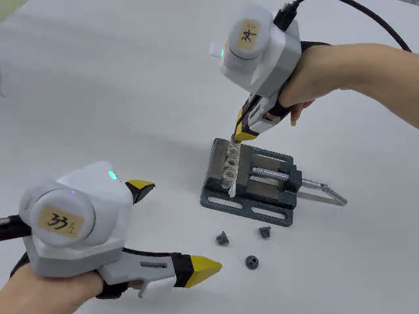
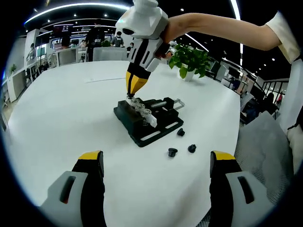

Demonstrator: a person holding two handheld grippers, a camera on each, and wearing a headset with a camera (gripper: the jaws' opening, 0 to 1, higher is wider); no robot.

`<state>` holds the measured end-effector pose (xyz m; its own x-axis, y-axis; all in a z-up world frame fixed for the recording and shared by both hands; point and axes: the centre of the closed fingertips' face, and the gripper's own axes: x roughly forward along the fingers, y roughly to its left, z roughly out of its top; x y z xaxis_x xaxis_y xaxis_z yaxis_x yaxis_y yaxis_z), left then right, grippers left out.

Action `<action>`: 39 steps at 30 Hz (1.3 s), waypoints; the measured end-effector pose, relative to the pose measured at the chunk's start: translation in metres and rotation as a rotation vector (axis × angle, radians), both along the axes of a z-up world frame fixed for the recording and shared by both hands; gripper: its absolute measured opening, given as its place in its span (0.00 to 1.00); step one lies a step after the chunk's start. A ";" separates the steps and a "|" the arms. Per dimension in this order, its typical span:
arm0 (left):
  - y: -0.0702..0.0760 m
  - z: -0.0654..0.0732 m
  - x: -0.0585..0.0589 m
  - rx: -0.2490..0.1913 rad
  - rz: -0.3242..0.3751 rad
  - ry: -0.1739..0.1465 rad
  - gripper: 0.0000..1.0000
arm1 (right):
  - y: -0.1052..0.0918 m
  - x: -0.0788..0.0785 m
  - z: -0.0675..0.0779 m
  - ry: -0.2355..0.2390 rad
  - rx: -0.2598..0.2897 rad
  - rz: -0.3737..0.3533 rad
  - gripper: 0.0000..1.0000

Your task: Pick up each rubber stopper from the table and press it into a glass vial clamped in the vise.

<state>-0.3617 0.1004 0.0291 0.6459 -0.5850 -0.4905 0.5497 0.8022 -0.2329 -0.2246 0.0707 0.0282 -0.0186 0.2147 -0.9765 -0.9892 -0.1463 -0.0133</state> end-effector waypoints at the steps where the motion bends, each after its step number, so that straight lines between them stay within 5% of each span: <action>1: 0.000 0.002 0.001 -0.004 0.002 -0.006 0.92 | -0.001 0.000 0.000 0.003 0.004 -0.001 0.00; 12: -0.004 0.011 -0.002 0.007 -0.016 -0.024 0.92 | -0.001 -0.001 0.001 0.040 0.131 -0.081 0.00; 20: -0.004 0.010 -0.003 0.012 -0.020 -0.025 0.92 | 0.000 -0.001 0.002 0.030 0.189 -0.070 0.00; 39: -0.007 0.007 -0.003 0.013 -0.027 -0.020 0.92 | 0.001 0.008 0.001 0.024 0.220 -0.052 0.00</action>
